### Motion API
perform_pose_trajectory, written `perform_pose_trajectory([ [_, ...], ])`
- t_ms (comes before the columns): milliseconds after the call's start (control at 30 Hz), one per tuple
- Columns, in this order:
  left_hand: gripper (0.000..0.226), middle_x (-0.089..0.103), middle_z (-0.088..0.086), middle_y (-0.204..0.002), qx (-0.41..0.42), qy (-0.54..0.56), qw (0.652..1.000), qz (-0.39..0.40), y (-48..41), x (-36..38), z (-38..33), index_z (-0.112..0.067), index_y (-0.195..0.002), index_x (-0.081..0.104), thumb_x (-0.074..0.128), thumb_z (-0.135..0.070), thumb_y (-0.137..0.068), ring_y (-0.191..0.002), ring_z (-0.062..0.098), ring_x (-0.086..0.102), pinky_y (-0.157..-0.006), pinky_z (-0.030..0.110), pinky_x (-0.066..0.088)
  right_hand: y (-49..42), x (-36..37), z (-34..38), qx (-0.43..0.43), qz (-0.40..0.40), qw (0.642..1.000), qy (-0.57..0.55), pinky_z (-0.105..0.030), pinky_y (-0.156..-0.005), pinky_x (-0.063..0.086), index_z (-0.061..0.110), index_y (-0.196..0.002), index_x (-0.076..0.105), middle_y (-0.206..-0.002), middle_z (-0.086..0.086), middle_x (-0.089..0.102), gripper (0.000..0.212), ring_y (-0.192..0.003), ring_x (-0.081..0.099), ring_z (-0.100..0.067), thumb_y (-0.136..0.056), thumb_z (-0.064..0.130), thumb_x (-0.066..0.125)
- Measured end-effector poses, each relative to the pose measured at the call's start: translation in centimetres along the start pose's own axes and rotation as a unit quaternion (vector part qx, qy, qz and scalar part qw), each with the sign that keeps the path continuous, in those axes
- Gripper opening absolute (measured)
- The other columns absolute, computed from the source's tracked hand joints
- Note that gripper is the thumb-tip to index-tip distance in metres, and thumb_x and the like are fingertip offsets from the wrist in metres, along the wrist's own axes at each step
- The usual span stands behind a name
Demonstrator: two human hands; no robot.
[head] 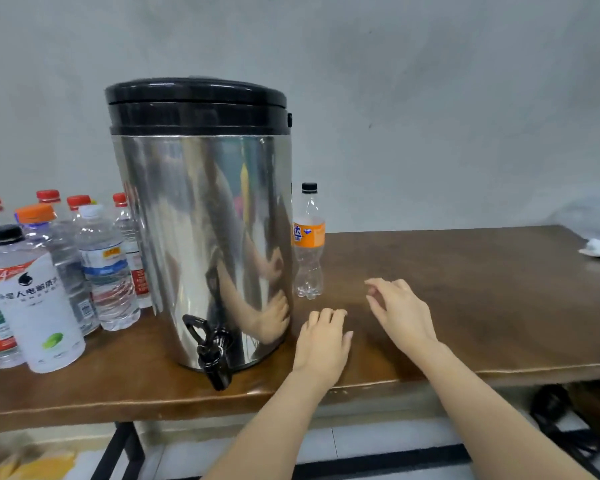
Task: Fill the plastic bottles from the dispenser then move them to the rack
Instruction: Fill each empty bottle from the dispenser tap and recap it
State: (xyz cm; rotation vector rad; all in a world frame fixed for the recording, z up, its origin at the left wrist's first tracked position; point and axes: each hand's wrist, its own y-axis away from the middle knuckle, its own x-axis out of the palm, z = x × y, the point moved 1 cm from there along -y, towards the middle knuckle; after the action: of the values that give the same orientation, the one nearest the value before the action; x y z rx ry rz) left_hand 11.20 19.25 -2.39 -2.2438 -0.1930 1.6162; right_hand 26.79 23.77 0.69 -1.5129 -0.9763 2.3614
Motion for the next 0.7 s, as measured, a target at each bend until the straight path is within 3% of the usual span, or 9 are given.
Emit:
perform_pose_trajectory([
  [200, 0.044, 0.047, 0.003, -0.139, -0.044, -0.021, 0.999, -0.003, -1.5, 0.9, 0.2, -0.019, -0.144, 0.038, 0.032, -0.039, -0.105, -0.128, 0.021, 0.040, -0.111, 0.034, 0.033, -6.2, 2.5, -0.3, 0.065, 0.052, 0.993, -0.080, -0.037, -0.082, 0.049, 0.027, -0.143, 0.038, -0.125, 0.008, 0.058, 0.055, -0.120, 0.048, -0.015, -0.095, 0.044, 0.058],
  [367, 0.043, 0.049, 0.004, -0.137, -0.062, -0.024, 0.998, -0.011, -1.2, 0.8, 0.1, -0.018, -0.142, 0.040, 0.033, -0.040, -0.105, -0.128, 0.021, 0.042, -0.112, 0.034, 0.033, -10.9, 3.6, 2.0, 0.125, 0.135, 0.937, -0.298, -0.044, -0.108, 0.039, 0.023, -0.154, 0.014, -0.149, -0.007, 0.040, 0.105, -0.136, 0.040, -0.027, -0.076, 0.046, 0.080],
  [500, 0.041, 0.051, 0.005, -0.134, -0.070, -0.021, 0.997, -0.007, -1.3, 0.7, -0.1, -0.017, -0.137, 0.044, 0.035, -0.040, -0.105, -0.125, 0.022, 0.044, -0.110, 0.035, 0.037, -12.7, 5.5, 3.5, 0.139, 0.216, 0.896, -0.363, -0.042, -0.112, 0.035, 0.020, -0.156, -0.001, -0.156, -0.014, 0.031, 0.123, -0.140, 0.037, -0.029, -0.071, 0.037, 0.086],
  [600, 0.040, 0.052, 0.005, -0.132, -0.079, -0.019, 0.997, -0.007, -1.2, 0.7, -0.2, -0.017, -0.135, 0.046, 0.037, -0.041, -0.104, -0.124, 0.022, 0.045, -0.109, 0.035, 0.039, -13.3, 7.4, 4.5, 0.130, 0.223, 0.883, -0.393, -0.049, -0.113, 0.037, 0.016, -0.155, 0.004, -0.155, -0.011, 0.033, 0.125, -0.139, 0.039, -0.029, -0.066, 0.034, 0.090],
  [700, 0.039, 0.053, 0.005, -0.130, -0.084, -0.024, 0.996, -0.007, -1.3, 0.8, -0.1, -0.016, -0.133, 0.047, 0.038, -0.041, -0.104, -0.123, 0.022, 0.046, -0.108, 0.035, 0.040, -13.8, 8.5, 4.9, 0.128, 0.188, 0.887, -0.402, -0.046, -0.109, 0.043, 0.012, -0.150, 0.022, -0.144, -0.008, 0.046, 0.111, -0.130, 0.048, -0.025, -0.066, 0.030, 0.091],
])
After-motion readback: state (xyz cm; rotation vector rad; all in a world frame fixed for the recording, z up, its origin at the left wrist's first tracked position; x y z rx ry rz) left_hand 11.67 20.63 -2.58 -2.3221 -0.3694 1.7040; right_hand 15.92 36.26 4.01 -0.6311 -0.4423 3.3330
